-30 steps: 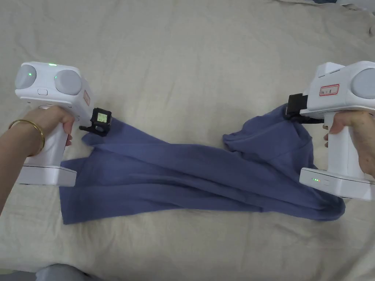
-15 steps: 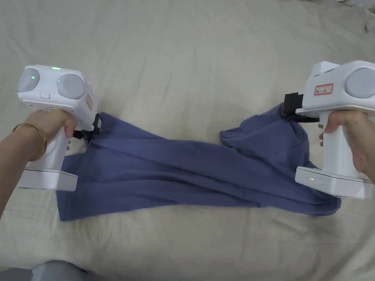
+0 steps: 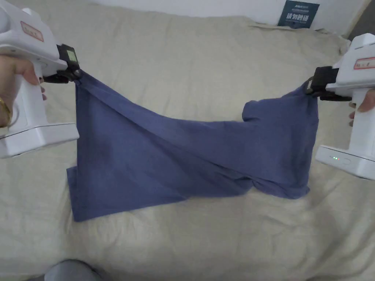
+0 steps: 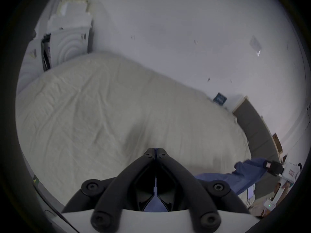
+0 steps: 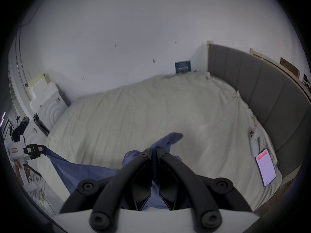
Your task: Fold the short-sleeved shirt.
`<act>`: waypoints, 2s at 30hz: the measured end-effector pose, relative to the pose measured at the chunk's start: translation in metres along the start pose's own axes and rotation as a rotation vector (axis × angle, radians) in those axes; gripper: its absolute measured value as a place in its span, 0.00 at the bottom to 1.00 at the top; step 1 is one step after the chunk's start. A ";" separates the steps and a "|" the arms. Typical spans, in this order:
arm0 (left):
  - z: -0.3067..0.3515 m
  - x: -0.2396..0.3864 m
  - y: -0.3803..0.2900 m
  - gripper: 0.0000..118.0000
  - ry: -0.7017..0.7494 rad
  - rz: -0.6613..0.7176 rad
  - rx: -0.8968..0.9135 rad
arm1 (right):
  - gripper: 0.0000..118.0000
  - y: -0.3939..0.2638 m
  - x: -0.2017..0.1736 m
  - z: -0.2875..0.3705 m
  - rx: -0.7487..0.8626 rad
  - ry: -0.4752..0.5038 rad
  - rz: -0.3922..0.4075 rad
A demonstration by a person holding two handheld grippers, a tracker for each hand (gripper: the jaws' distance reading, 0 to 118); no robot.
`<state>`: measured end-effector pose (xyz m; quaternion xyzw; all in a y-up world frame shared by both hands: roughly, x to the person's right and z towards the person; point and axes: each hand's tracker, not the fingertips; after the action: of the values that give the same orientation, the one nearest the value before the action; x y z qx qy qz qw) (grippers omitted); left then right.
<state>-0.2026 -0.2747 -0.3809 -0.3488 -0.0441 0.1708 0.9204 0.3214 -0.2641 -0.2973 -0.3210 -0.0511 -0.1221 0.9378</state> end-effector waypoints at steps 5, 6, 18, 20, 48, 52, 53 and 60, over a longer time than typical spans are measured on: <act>0.052 0.004 0.021 0.00 0.056 0.023 0.175 | 0.02 0.017 0.010 0.065 0.116 -0.014 -0.007; 0.063 0.004 0.023 0.00 0.057 0.026 0.206 | 0.02 0.020 0.013 0.079 0.145 -0.030 -0.005; 0.161 0.019 0.023 0.00 0.061 0.029 0.386 | 0.02 0.046 0.020 0.199 0.377 -0.070 -0.019; 0.166 0.019 0.028 0.00 0.055 0.028 0.396 | 0.02 0.051 0.019 0.212 0.392 -0.068 -0.013; 0.036 0.122 0.211 0.00 0.283 -0.101 0.606 | 0.02 0.227 -0.026 0.037 0.447 -0.256 0.067; -0.016 0.122 0.207 0.00 0.319 -0.155 0.583 | 0.02 0.219 -0.019 -0.023 0.430 -0.280 0.043; -0.028 0.121 0.203 0.00 0.321 -0.166 0.570 | 0.02 0.216 -0.017 -0.037 0.420 -0.285 0.043; -0.130 0.090 0.129 0.00 0.352 -0.198 0.369 | 0.02 0.149 0.005 -0.138 0.226 -0.337 0.101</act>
<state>-0.1291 -0.2355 -0.5665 -0.1933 0.1146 0.0220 0.9742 0.3678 -0.2365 -0.4930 -0.2318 -0.2042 -0.0129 0.9510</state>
